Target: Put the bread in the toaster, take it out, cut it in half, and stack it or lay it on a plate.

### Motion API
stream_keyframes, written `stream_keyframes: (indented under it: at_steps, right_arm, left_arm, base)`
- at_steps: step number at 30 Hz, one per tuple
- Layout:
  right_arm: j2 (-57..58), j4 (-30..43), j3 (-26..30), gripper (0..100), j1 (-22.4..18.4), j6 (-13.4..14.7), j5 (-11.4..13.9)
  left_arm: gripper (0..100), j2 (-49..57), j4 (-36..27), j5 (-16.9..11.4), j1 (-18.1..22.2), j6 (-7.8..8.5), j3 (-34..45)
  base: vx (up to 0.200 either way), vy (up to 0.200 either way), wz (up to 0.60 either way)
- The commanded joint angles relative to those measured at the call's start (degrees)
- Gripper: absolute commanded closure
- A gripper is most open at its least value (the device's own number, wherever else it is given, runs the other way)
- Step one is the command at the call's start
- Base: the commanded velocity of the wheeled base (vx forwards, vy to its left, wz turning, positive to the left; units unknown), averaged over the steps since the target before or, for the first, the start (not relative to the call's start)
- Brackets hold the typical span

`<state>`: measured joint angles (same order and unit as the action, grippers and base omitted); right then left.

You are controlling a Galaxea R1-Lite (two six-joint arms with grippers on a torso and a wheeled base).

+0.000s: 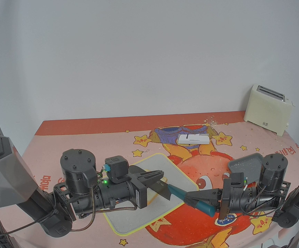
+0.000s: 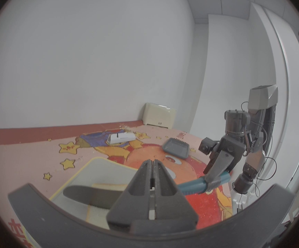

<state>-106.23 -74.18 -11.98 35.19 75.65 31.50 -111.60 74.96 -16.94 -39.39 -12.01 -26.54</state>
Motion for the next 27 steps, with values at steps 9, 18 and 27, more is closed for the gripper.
stream_keyframes:
  at_steps: [9,18,27]
  right_arm:
    - [-0.03,0.00,1.08,100,0.05,0.02,0.05]
    - [-0.21,0.00,1.08,100,0.14,0.02,0.05]
    - [-0.12,0.00,0.91,100,0.23,0.02,0.05]
  left_arm:
    - [100,-0.02,0.01,-0.02,-0.16,-0.03,0.70]
    - [100,-0.37,0.01,-0.02,-1.22,0.05,1.14]
    - [100,-1.07,0.19,-0.02,-1.39,0.05,1.40]
  base:
    - [0.000,0.000,0.00]
    - [0.000,0.000,0.00]
    - [0.000,0.000,0.00]
